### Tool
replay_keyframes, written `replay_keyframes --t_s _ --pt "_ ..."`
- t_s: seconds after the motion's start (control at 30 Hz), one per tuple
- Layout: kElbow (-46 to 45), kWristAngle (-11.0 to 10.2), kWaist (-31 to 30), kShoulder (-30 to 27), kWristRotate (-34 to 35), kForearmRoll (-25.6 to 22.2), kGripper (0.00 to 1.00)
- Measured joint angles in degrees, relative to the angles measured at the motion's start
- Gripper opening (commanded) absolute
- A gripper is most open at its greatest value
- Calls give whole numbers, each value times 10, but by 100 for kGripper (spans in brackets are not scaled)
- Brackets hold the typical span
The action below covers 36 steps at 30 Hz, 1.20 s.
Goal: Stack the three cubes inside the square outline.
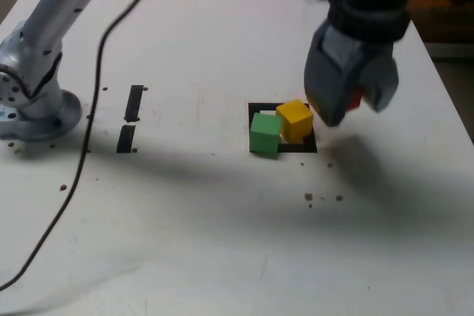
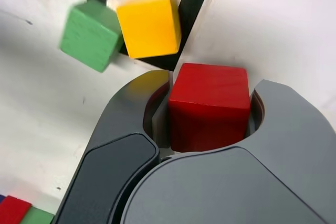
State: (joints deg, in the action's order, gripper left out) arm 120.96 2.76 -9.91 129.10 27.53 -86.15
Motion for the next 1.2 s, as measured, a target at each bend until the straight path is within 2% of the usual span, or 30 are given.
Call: replay_keyframes --t_s 0.2,0.33,0.47,0.7,1.2 --pt "32 -52 0 -3 -13 -22 18" --pt "53 -67 2 6 -35 -20 18" --pt "58 -66 9 34 -53 -13 18" --pt "53 -52 20 59 -71 2 18" --pt "9 -26 26 62 -80 12 18"
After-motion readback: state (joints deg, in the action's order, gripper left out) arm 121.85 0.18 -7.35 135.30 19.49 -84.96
